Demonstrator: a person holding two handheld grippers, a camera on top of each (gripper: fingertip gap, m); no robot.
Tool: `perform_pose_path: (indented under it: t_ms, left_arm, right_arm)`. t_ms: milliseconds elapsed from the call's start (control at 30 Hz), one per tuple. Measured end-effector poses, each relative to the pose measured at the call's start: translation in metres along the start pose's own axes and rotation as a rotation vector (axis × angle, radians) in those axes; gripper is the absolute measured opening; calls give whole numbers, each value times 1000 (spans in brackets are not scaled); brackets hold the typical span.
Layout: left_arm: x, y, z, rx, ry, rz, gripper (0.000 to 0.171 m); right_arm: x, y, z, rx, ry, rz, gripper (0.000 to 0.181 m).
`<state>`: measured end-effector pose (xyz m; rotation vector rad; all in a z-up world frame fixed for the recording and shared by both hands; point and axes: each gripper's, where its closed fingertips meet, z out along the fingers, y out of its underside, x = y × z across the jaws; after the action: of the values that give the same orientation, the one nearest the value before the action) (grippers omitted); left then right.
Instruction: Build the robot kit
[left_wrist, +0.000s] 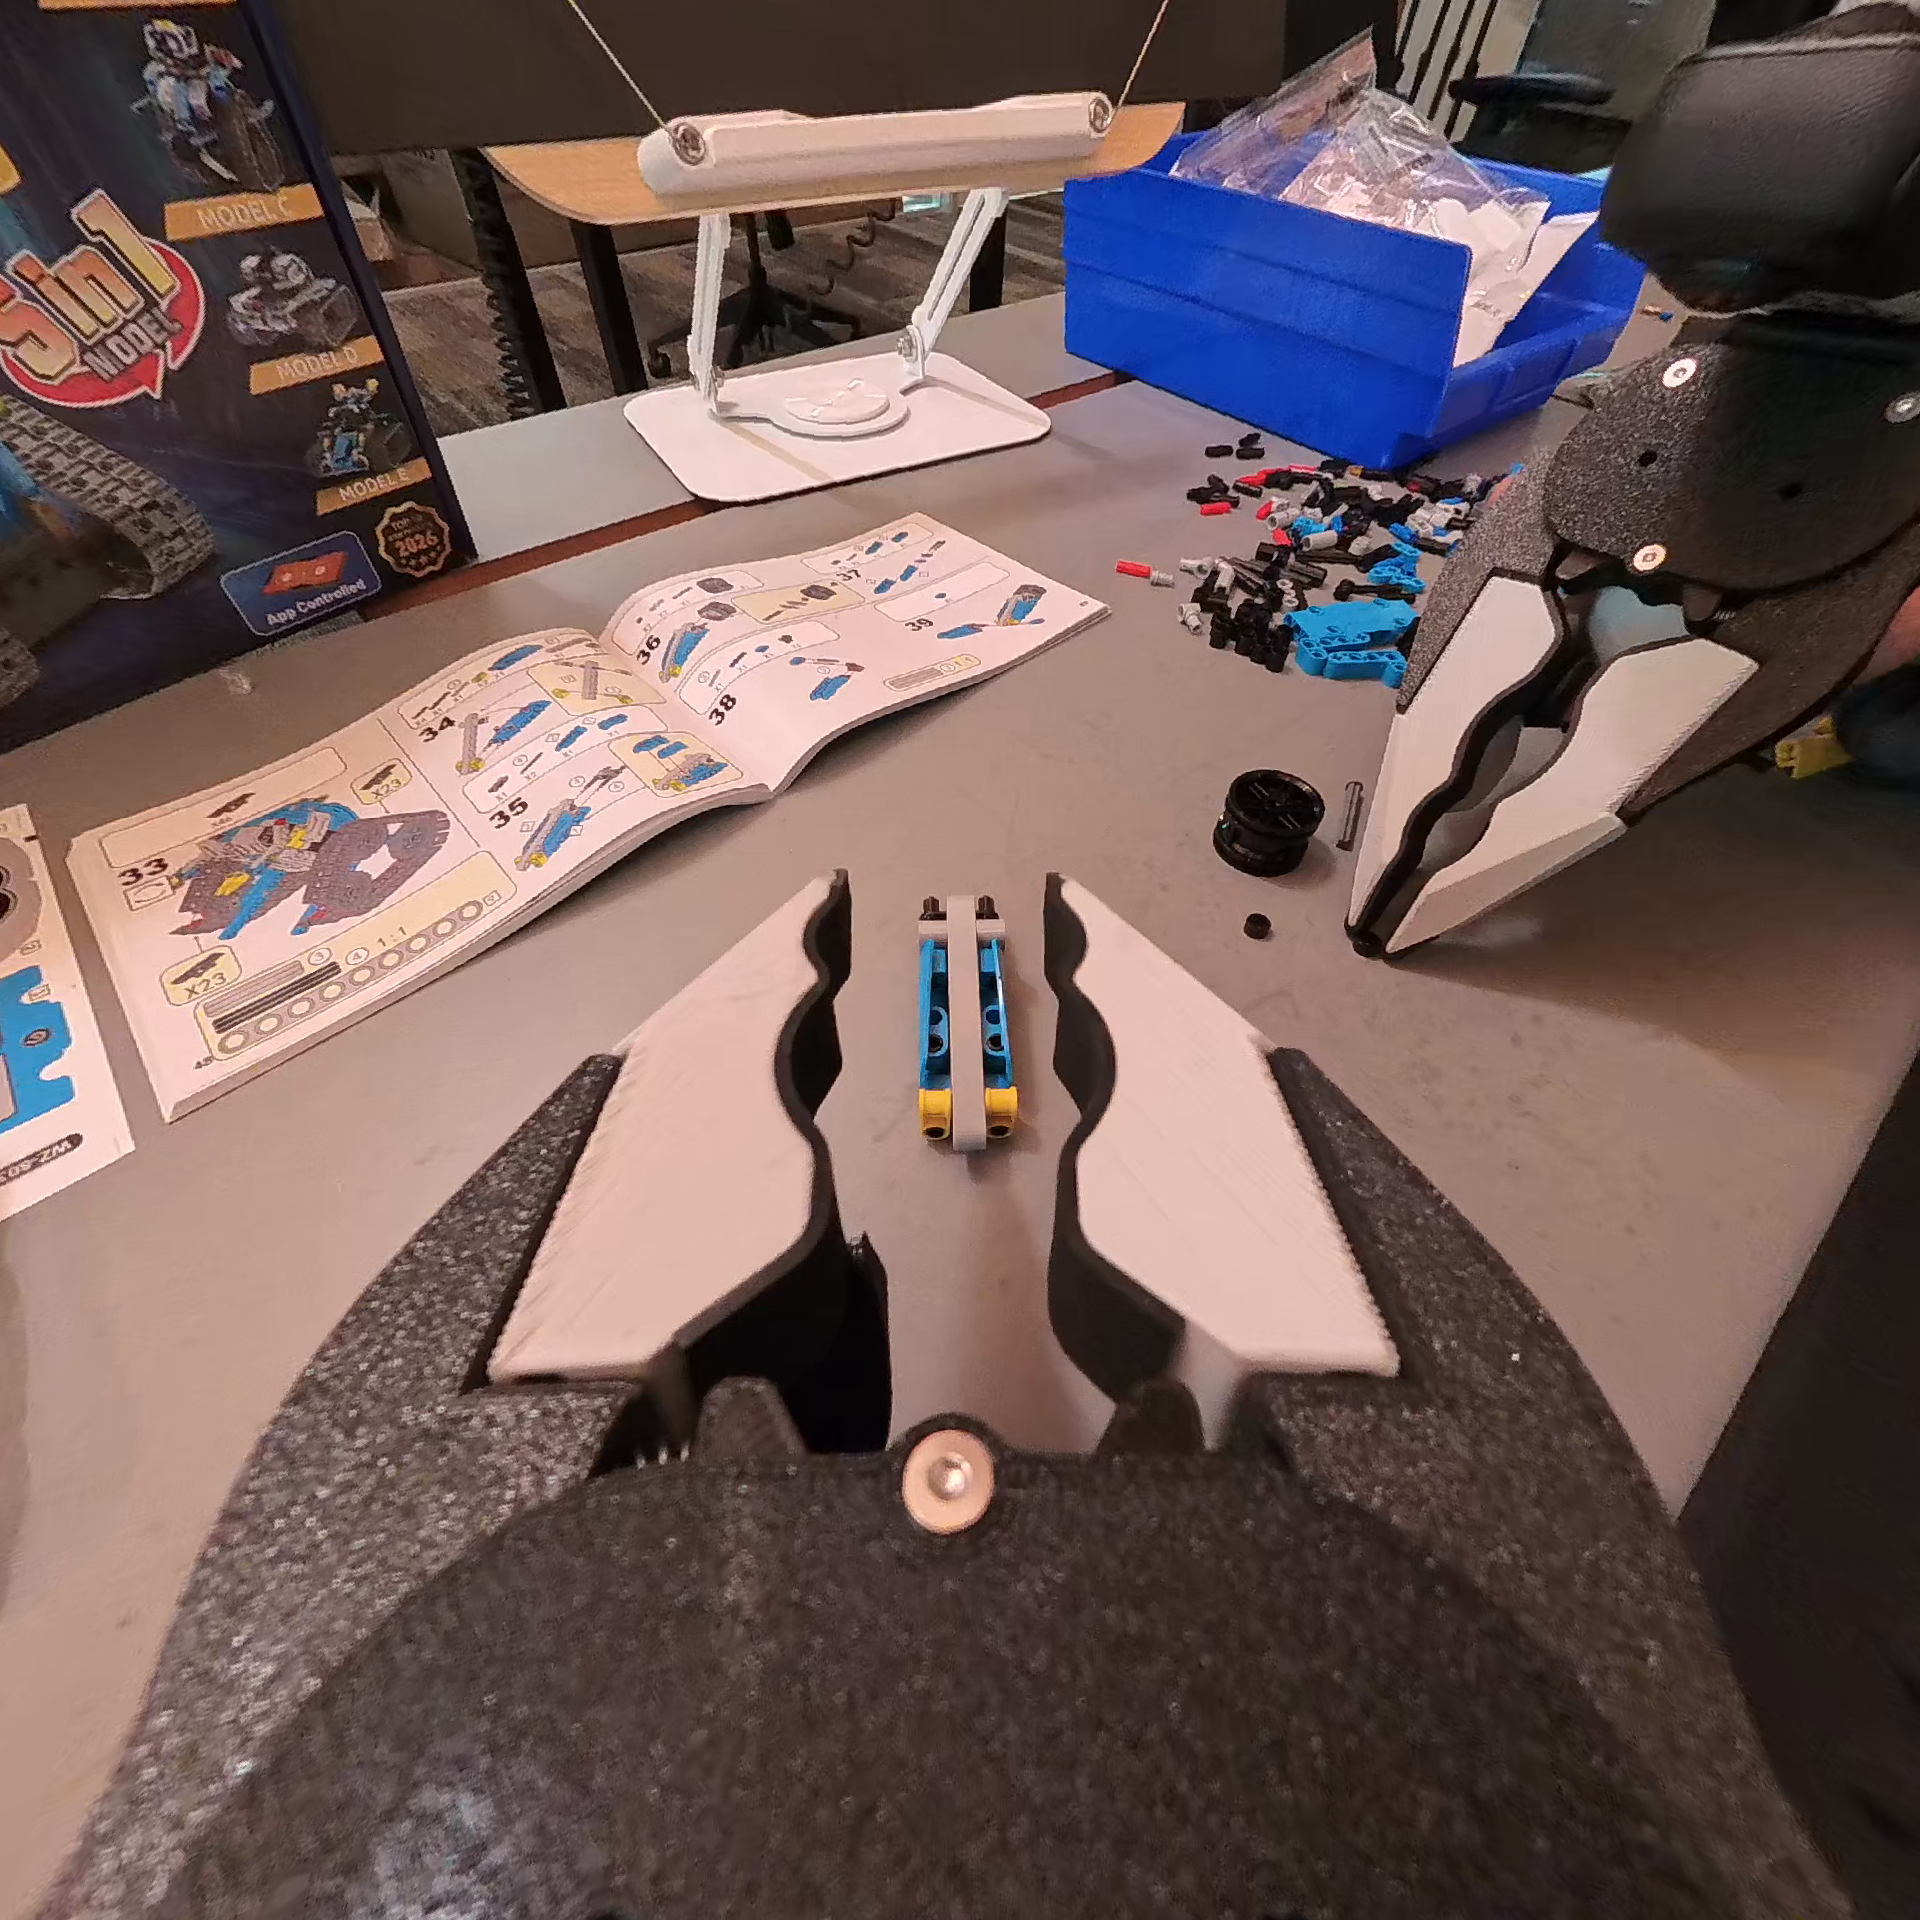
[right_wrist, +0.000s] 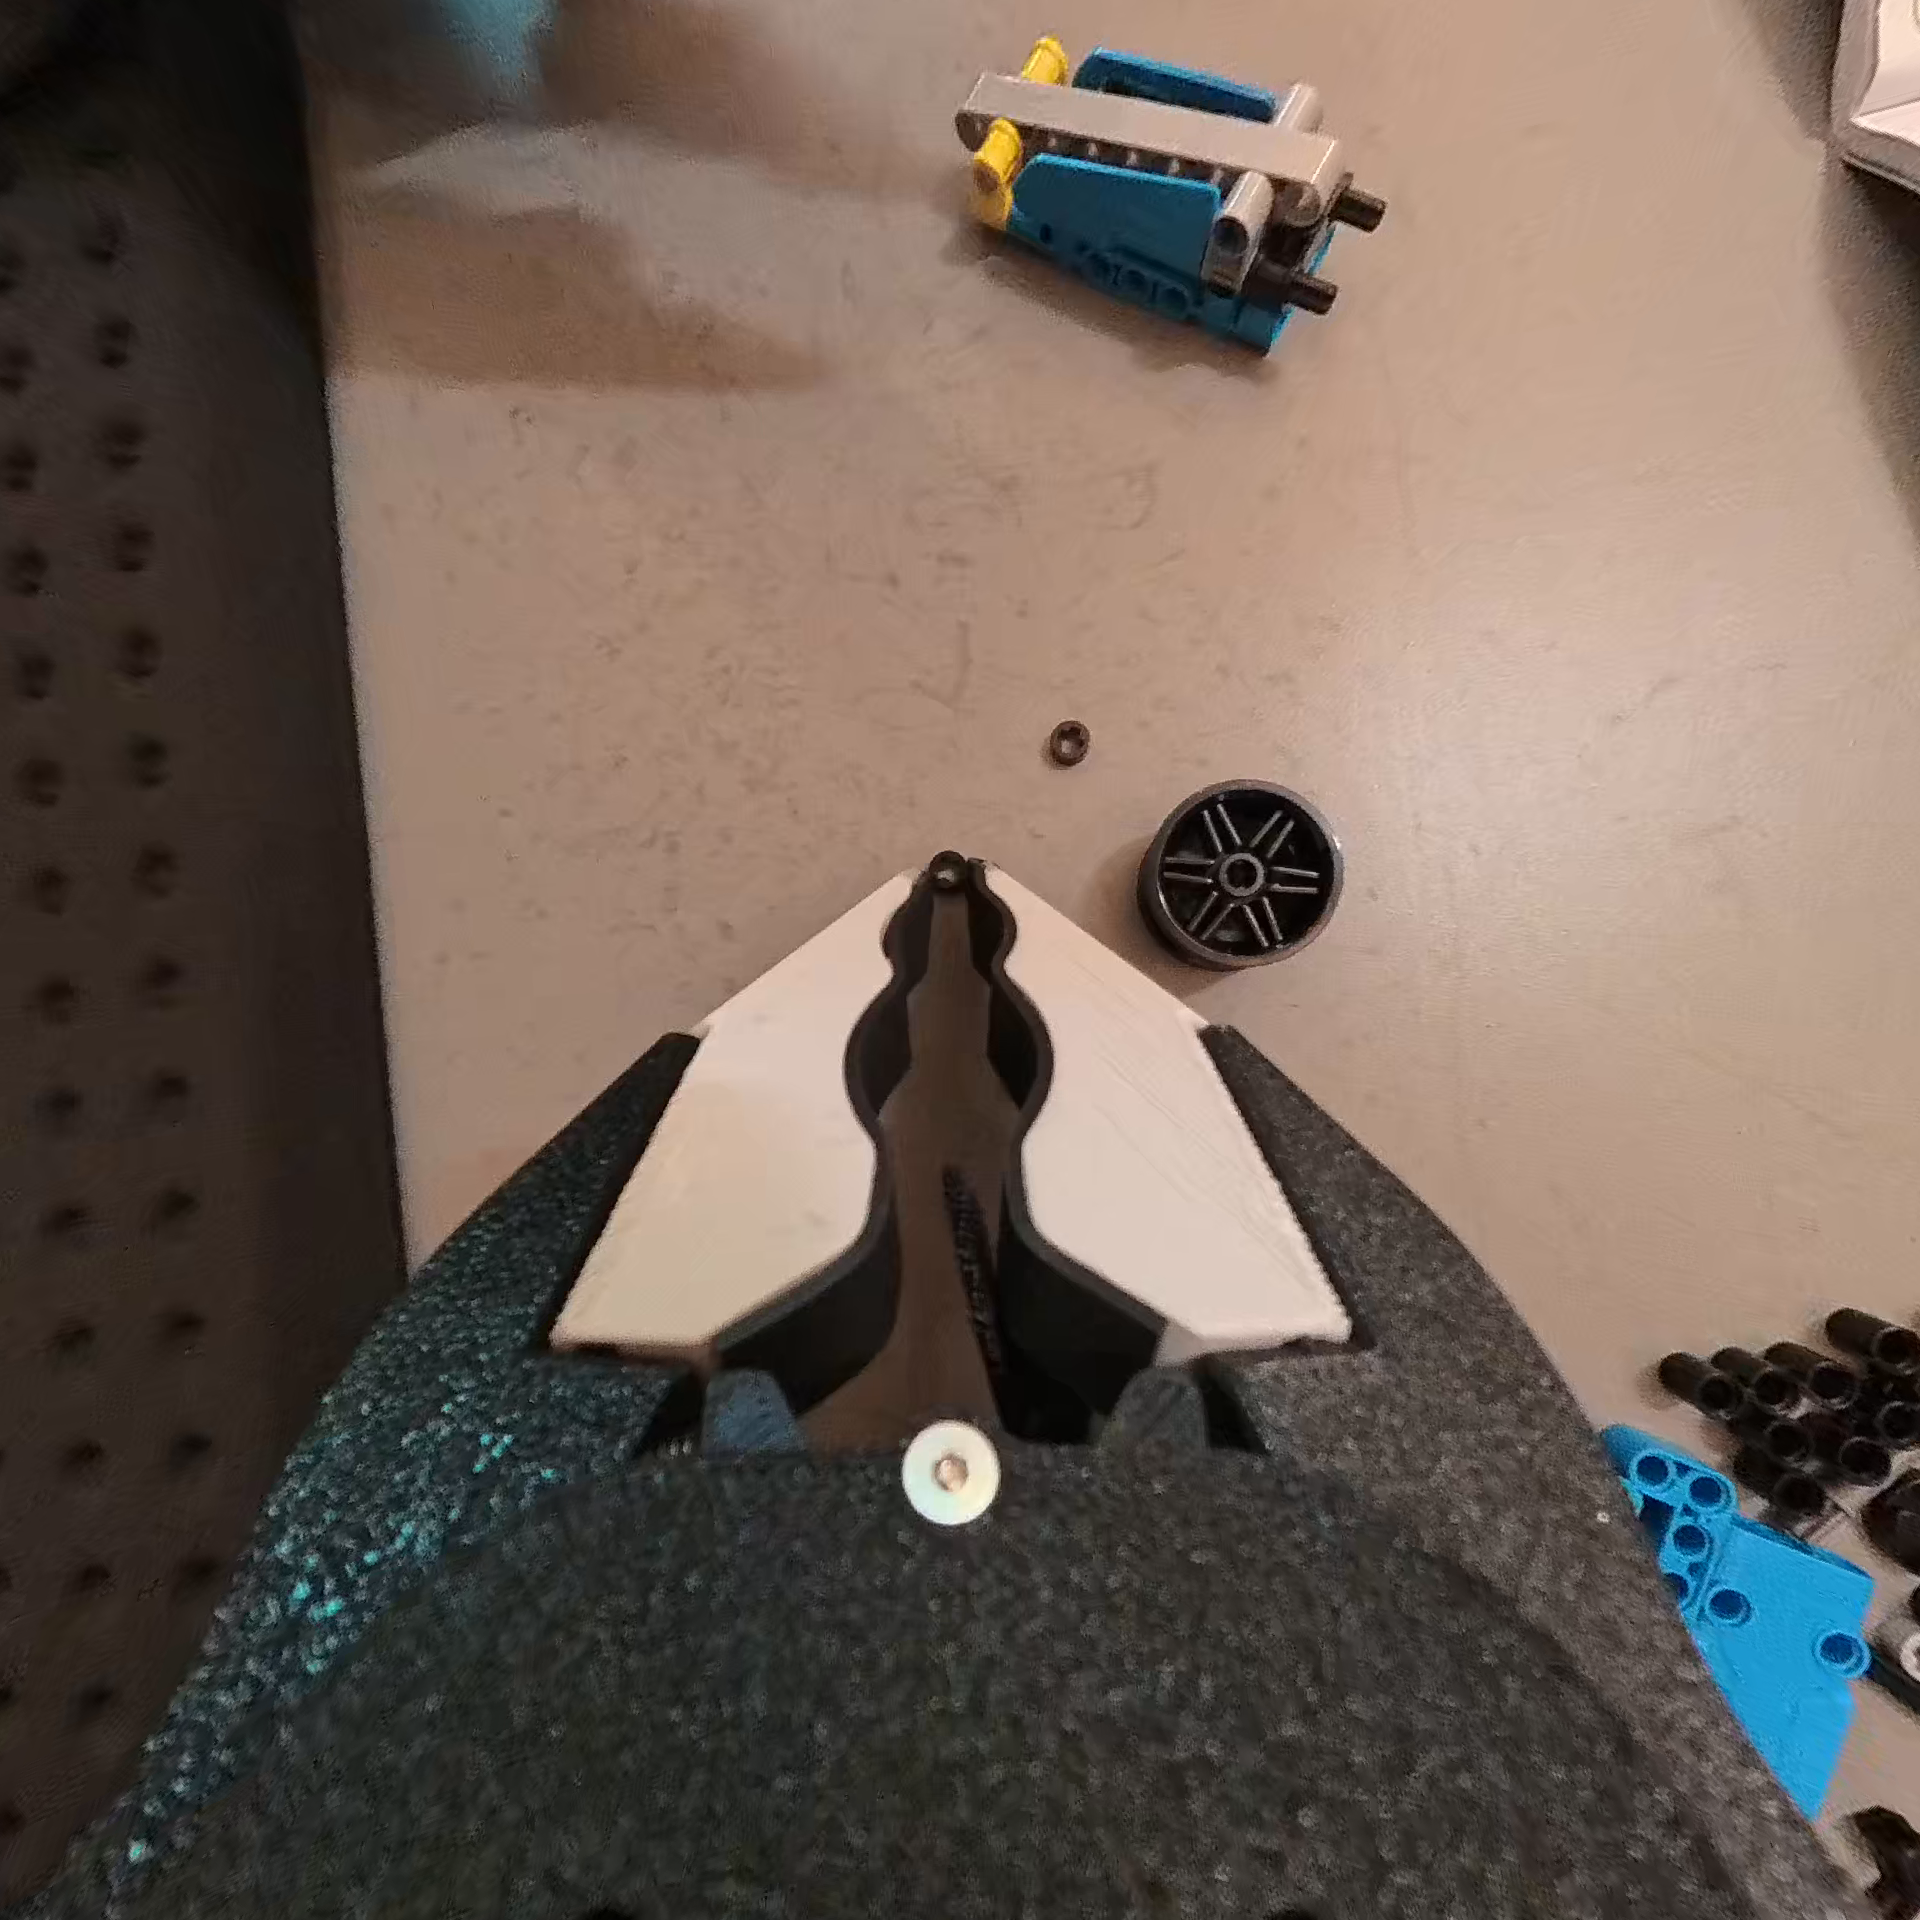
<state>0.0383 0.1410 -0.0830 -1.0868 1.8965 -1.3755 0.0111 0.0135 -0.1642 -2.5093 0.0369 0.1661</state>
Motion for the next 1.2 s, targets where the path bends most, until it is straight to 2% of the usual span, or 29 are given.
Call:
perform_pose_path:
  t_ms: [233, 300, 367, 433, 500, 567, 633, 700, 733, 800, 900, 967, 1200]
  left_arm:
    - [1, -2, -4, 18, 14, -31, 37]
    - [1, -1, -5, 11, 13, -31, 37]
    - [1, -2, -6, 17, 10, -26, 37]
    - [0, -2, -5, 21, 0, -14, 38]
    - [2, -1, -5, 13, -1, -4, 38]
    - [2, 0, -5, 12, -17, 15, 38]
    - [-2, -1, -7, 25, -65, 48, 38]
    - [-11, -4, -12, 69, -156, 84, 38]
    - [-16, -6, -15, 91, -207, 105, 37]
    - [-13, -7, -16, 110, -226, 146, 31]
    - [-7, 0, -9, 63, -210, 137, 32]
    - [-14, 5, -7, 33, -247, 109, 33]
    - [-27, 12, -5, 4, -197, -93, 34]
  right_arm:
    - [-2, -5, -7, 11, -5, 37, 13]
    - [-10, -23, -23, 92, -65, 90, 23]
    - [-18, -53, -49, 211, -112, 111, 25]
    - [-13, -69, -69, 237, -55, 142, 26]
    - [6, -76, -84, 246, 82, 201, 31]
    - [22, -93, -96, 395, 130, 309, 32]
    - [35, -106, -104, 617, 77, 444, 32]
    - [56, -98, -104, 789, 75, 554, 30]
    - [64, -90, -100, 824, 76, 608, 28]
    - [63, -77, -89, 768, 28, 628, 28]
    - [81, -51, -77, 635, 196, 599, 27]
    - [78, -52, -74, 609, 196, 576, 27]
    - [76, -47, -59, 527, 244, 506, 27]
